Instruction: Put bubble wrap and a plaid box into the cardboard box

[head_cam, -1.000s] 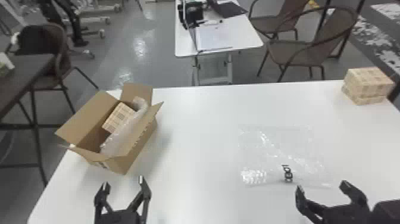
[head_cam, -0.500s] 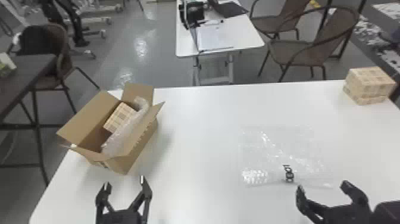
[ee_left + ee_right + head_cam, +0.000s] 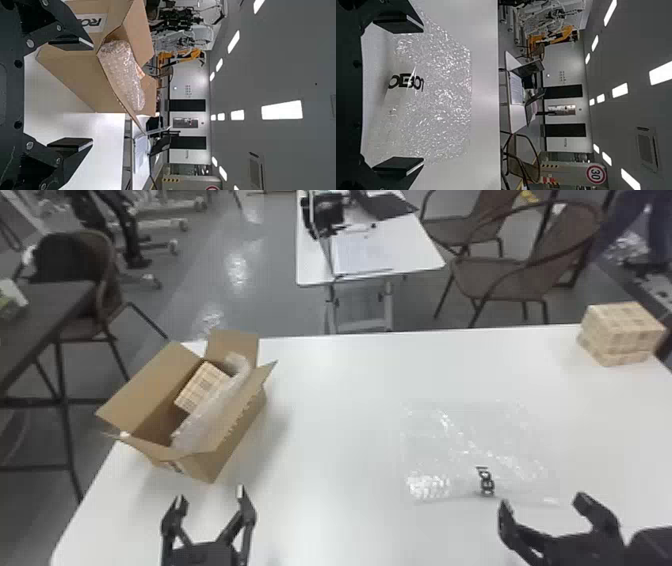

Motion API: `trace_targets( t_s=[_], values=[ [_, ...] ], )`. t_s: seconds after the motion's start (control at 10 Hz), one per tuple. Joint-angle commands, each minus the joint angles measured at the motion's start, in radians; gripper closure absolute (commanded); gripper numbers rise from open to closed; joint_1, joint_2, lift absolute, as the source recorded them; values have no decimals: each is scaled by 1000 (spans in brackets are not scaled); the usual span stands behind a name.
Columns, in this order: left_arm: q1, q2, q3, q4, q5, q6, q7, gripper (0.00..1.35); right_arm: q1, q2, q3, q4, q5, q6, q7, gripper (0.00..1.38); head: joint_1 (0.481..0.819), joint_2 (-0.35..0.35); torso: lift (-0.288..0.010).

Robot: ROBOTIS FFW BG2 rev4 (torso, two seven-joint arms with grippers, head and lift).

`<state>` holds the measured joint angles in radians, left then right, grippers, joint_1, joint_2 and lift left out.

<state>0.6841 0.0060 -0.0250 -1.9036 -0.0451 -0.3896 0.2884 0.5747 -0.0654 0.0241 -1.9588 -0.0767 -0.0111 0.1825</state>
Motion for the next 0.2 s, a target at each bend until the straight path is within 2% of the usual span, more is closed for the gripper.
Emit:
trace_targets(
  t_s=[0.0, 0.1],
  values=[
    [0, 0, 0, 0, -1, 0, 0, 420, 1, 1, -1, 0, 0, -1, -1, 122, 695, 130, -110],
    [0, -1, 0, 0, -1, 0, 0, 420, 1, 2, 0, 0, 2, -3, -5, 122, 695, 131, -110]
  ],
)
